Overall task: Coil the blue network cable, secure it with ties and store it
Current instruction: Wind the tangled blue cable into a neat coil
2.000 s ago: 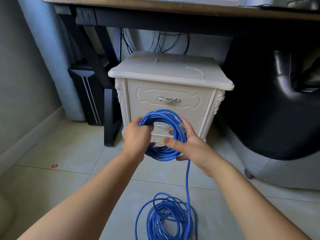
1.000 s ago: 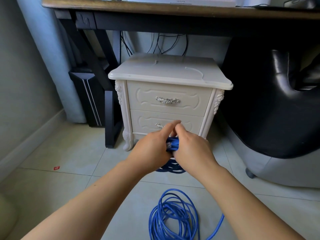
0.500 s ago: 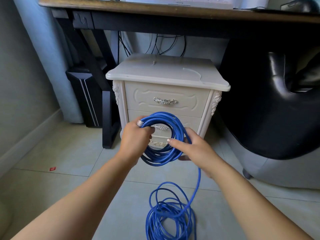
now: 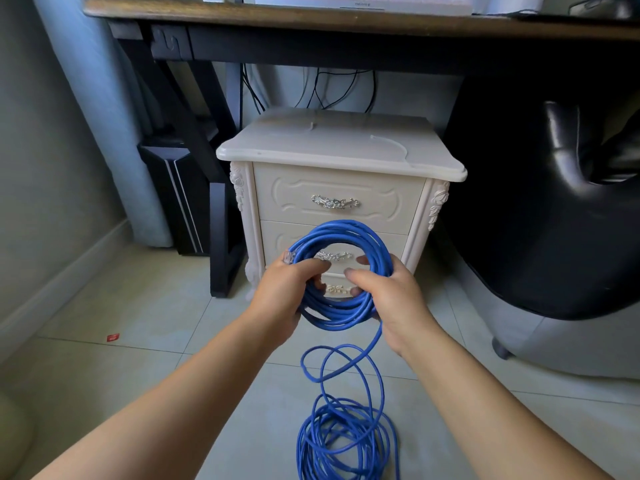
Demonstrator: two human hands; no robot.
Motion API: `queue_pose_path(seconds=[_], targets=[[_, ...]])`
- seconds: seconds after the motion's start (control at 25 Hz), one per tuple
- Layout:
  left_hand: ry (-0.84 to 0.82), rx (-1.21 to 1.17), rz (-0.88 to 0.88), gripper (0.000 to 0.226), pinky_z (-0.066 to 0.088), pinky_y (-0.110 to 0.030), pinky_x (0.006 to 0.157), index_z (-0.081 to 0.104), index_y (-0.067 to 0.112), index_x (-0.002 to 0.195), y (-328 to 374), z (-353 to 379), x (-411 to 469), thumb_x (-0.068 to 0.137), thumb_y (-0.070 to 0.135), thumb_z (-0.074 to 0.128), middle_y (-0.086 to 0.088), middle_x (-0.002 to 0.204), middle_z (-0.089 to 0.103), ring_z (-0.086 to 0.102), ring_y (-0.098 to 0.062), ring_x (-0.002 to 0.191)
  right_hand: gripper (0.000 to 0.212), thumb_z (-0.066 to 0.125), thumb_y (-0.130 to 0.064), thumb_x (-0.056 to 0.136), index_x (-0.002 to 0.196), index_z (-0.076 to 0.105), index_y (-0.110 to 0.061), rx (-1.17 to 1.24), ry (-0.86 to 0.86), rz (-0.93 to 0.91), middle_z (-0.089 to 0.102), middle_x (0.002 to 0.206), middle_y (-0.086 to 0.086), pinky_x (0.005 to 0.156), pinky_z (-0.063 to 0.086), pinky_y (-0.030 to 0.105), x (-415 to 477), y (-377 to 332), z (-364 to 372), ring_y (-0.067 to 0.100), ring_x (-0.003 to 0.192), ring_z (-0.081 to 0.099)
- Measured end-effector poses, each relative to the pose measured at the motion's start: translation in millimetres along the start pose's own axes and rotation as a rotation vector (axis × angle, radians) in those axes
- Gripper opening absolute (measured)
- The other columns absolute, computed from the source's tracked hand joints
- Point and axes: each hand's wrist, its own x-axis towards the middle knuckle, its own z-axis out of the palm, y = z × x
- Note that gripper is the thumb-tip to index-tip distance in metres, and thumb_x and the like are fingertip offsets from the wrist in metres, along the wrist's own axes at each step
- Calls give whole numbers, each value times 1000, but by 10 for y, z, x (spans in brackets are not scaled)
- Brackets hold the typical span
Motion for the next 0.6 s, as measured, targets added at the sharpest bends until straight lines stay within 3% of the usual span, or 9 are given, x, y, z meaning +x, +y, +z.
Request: queue_pose_path(seconds=[0.08,0.16,0.24,0.32,0.4,0.48,0.6], targets=[[-193,77,-36,21,50,-41,87,60,9,100,21,-76,14,83,2,70,-5,73,61,60,-18,73,18,63,-2,80,81,55,-17,-52,92,-72,52,68,3,68,53,40,29,-13,-36,20,65,52],[-362,164,-42,49,48,-42,98,61,19,120,43,-175,46,74,12,77,-4,107,70,66,-21,100,18,56,1,80,77,52,-17,-123,160,-139,50,71,7,67,56,45,84,-36,-101,26,61,52],[-414,272,26,74,46,-34,102,52,34,136,33,-226,61,69,17,79,4,128,64,61,-13,118,15,55,-2,81,85,55,-16,-363,197,-228,57,75,6,64,53,40,105,-64,-173,34,66,59],[-369,511,191,85,39,-18,103,44,39,141,8,-208,48,69,18,83,10,135,57,52,-1,125,18,55,-2,79,91,55,-16,-690,159,-341,60,82,4,64,45,36,78,-74,-203,32,74,57],[-322,813,378,86,33,-3,97,38,40,144,-47,-160,19,73,14,80,12,136,51,48,3,124,26,55,0,77,93,52,-19,-933,61,-457,56,92,1,64,38,32,11,-93,-161,25,79,49],[-306,967,482,80,38,-4,89,38,38,143,-87,-114,-13,76,9,70,12,127,55,54,2,113,32,53,2,76,94,47,-23,-1062,-22,-547,49,96,-3,65,38,31,-53,-131,-105,20,79,45],[-228,953,505,39,41,-6,67,57,32,115,-78,-73,-33,84,11,64,13,92,66,59,5,80,28,53,1,76,96,50,-19,-1073,-15,-640,46,96,-5,65,41,33,-75,-149,-94,19,80,44]])
